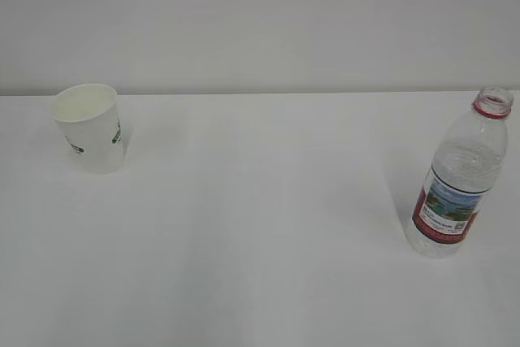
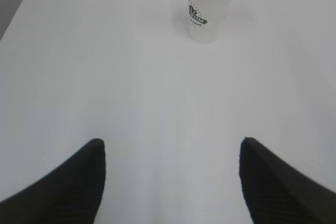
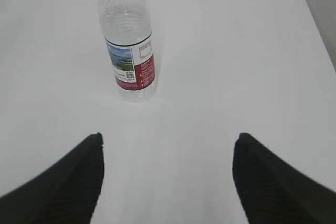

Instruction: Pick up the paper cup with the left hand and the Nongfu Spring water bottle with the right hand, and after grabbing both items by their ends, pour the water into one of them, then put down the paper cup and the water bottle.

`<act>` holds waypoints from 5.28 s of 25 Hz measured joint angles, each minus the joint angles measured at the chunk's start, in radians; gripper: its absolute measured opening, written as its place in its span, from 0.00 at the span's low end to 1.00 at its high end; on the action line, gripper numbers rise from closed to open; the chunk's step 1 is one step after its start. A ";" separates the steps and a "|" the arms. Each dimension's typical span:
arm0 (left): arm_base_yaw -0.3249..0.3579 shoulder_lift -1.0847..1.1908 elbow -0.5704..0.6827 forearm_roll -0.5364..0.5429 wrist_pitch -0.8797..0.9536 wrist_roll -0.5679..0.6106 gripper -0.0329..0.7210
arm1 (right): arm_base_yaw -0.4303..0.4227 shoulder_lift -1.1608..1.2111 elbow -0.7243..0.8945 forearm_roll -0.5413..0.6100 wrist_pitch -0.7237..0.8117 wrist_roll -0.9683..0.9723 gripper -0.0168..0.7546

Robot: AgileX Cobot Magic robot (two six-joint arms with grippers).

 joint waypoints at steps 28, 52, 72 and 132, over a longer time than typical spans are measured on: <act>0.000 0.000 0.000 0.000 0.000 0.000 0.77 | 0.000 0.000 0.000 0.000 0.000 0.000 0.77; 0.000 0.106 0.000 0.000 -0.004 0.000 0.73 | 0.000 0.000 0.000 0.023 -0.042 0.000 0.76; 0.000 0.403 -0.029 0.004 -0.348 0.044 0.73 | 0.000 0.329 -0.071 0.047 -0.295 -0.008 0.76; -0.037 1.198 0.082 0.011 -1.609 0.047 0.73 | 0.000 0.756 0.261 -0.045 -1.364 -0.010 0.76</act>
